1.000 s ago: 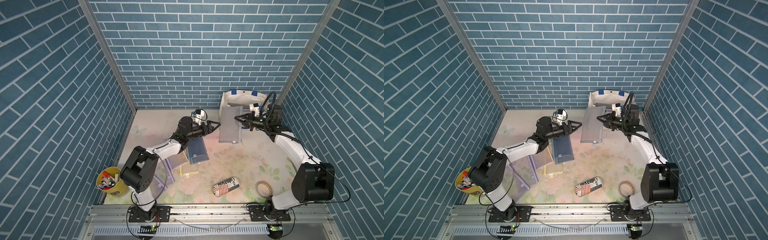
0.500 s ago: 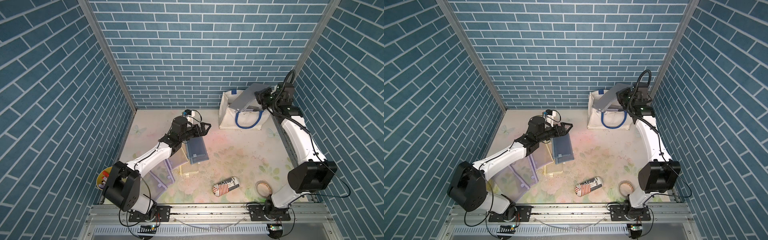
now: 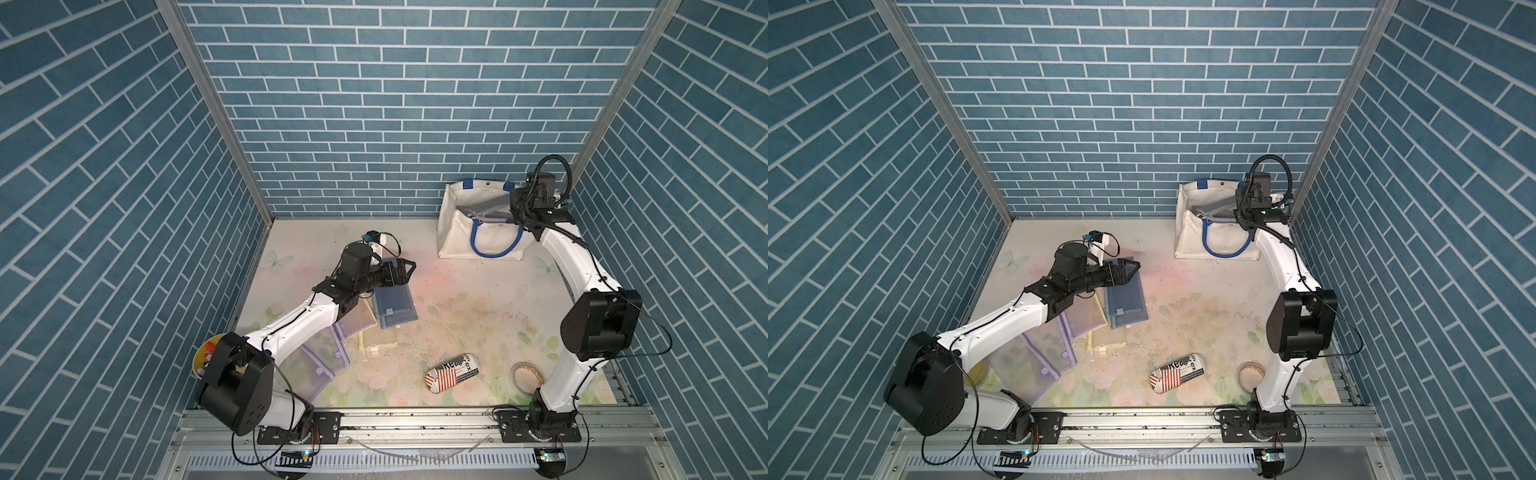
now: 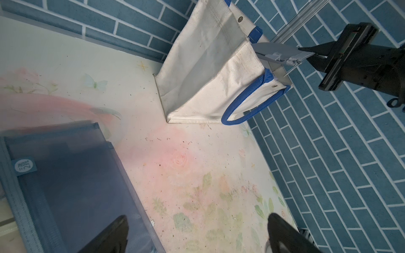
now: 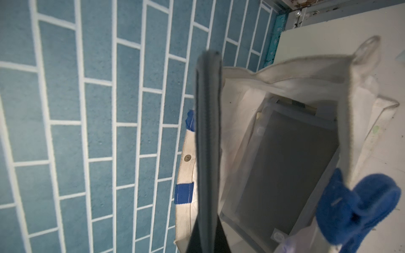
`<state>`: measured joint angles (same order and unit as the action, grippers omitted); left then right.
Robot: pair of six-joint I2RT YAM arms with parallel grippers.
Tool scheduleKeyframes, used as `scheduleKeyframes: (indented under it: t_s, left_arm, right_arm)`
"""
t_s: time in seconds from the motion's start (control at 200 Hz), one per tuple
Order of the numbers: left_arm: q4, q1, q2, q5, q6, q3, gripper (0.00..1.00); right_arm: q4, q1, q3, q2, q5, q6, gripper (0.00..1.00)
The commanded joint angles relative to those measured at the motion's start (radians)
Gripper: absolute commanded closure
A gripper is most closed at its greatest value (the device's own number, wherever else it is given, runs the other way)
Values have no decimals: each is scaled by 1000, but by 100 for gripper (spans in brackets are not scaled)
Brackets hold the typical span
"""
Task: Put the pencil pouch into the canvas bag
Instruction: Place the pencil pouch in the canvas bag.
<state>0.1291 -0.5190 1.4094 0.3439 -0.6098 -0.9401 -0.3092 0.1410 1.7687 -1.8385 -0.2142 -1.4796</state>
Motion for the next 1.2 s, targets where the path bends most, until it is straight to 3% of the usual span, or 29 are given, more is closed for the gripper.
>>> scheduleKeyframes:
  t_s: [0.0, 0.31, 0.61, 0.65, 0.72, 0.99, 1.1, 1.19]
  left_arm:
    - [16, 6, -47, -5, 22, 11, 1]
    - [-42, 7, -56, -13, 65, 0, 1]
    - [-45, 7, -40, -41, 62, -17, 1]
    - [-49, 7, -34, -43, 62, -23, 1]
    - [-51, 6, -22, -46, 62, -30, 1]
    - [-187, 8, 19, -92, 79, -71, 1]
    - [-256, 20, 27, -116, 69, -71, 1]
    - [-304, 41, 34, -113, 60, -62, 0]
  right_arm:
    - [49, 1, -3, -23, -70, -81, 100]
    - [-11, 41, 52, -88, -43, -96, 100]
    - [-66, 49, 79, -78, 3, -68, 73]
    - [-68, 48, 83, -73, 11, -49, 64]
    - [-88, 47, 105, -67, 21, 0, 55]
    - [-160, 49, 89, 20, 49, 212, 42]
    - [-181, 54, 102, 47, 109, 395, 39]
    - [-222, 68, 141, 43, 230, 582, 40]
